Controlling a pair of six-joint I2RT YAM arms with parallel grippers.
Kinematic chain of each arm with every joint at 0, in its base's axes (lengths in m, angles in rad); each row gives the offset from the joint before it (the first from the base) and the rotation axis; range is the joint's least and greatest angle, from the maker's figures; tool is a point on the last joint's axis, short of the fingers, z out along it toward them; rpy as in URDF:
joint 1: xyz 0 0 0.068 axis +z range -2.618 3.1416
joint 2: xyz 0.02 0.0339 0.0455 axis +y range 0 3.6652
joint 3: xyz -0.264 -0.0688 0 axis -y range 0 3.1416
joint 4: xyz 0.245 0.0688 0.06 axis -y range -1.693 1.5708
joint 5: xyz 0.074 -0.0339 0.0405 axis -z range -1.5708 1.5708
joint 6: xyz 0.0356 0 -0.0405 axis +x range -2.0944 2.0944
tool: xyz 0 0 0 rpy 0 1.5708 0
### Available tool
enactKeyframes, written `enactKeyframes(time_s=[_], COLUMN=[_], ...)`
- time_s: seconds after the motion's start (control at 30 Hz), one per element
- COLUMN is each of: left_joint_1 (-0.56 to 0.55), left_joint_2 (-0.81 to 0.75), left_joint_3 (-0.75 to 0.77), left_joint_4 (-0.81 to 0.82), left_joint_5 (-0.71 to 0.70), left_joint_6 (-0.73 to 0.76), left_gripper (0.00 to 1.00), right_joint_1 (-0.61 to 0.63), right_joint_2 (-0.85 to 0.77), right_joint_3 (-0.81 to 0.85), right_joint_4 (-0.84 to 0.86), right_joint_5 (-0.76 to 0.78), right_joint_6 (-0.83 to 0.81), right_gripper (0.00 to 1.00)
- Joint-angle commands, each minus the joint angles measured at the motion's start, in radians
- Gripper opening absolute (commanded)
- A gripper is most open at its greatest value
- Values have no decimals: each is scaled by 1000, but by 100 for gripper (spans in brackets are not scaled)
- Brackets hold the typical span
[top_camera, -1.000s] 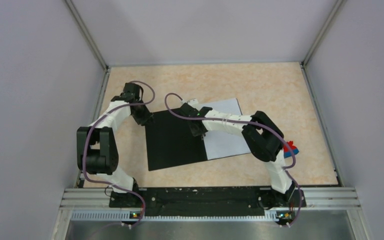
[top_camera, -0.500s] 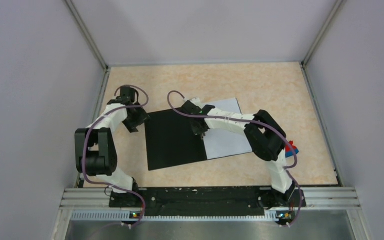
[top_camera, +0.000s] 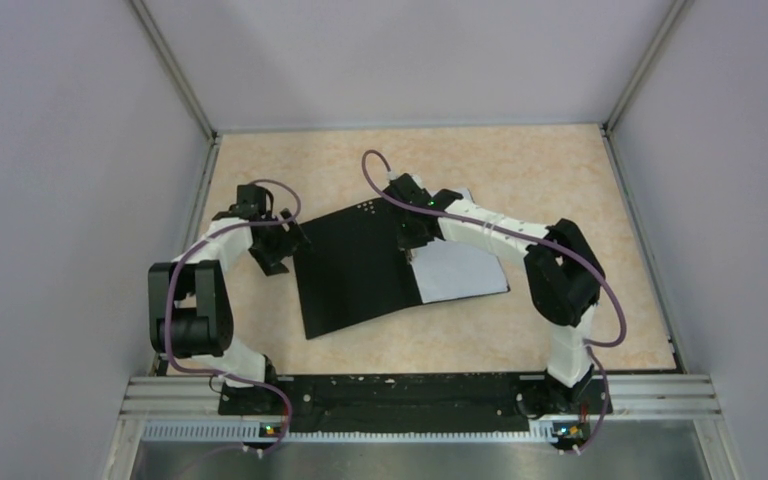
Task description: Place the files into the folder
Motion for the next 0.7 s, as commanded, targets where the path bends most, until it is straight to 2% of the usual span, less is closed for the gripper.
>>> enactKeyframes(time_s=[0.0, 0.13, 0.23, 0.5, 0.67], left_joint_1=[7, 8, 15, 18, 17], left_joint_2=[-13, -31, -34, -73, -112], left_joint_3=[-8, -13, -37, -69, -37], left_joint_4=[58, 54, 93, 192, 162], left_joint_5=[106, 112, 175, 374, 413], left_joint_6=[16, 31, 32, -39, -52], left_gripper=[86, 95, 99, 96, 95], right_joint_1=[-17, -25, -34, -36, -36], right_joint_2=[-96, -111, -124, -110, -88], right_joint_3=[8, 6, 1, -3, -22], right_joint_4=[43, 37, 37, 41, 70], right_joint_5=[-45, -47, -58, -66, -76], right_joint_6=[0, -2, -2, 6, 21], right_gripper=[0, 0, 0, 0, 0])
